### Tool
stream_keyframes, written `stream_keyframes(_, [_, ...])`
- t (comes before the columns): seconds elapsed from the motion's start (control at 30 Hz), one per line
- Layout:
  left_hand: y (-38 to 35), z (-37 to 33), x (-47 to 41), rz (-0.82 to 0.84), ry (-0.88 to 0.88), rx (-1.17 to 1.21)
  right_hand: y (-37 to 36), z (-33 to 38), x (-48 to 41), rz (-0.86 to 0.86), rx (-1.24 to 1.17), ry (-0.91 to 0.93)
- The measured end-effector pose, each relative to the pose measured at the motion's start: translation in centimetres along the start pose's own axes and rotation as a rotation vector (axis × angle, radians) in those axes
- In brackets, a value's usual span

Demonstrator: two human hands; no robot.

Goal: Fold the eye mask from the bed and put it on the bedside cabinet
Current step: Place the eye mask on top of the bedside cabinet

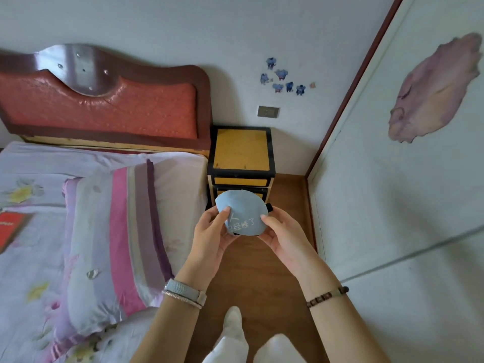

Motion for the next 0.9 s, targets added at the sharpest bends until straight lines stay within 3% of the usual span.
stream_keyframes(0.43, [-1.2, -3.4, -14.6, -0.051, 0.08, -0.11, 1.0, 4.7, -15.1, -0.073, -0.002, -0.08])
stream_keyframes(0.63, [-3.3, -4.1, -24.9, -0.107, 0.1, -0.136, 3.5, 8.7, -25.1, -0.051, -0.028, -0.115])
stream_keyframes(0.9, [-4.7, -4.2, -39.2, -0.182, 0.149, -0.257, 6.4, 12.0, -39.2, -0.085, 0.108, -0.196])
Point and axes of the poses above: each hand's wrist, its own x-axis away from the middle knuckle, its own y-axis out of the back of the hand, z = x × y, the point moved 1 cm from there along -x, towards the middle knuckle, and after that the axes turned 8 degrees about z, right-handed, at the moved point
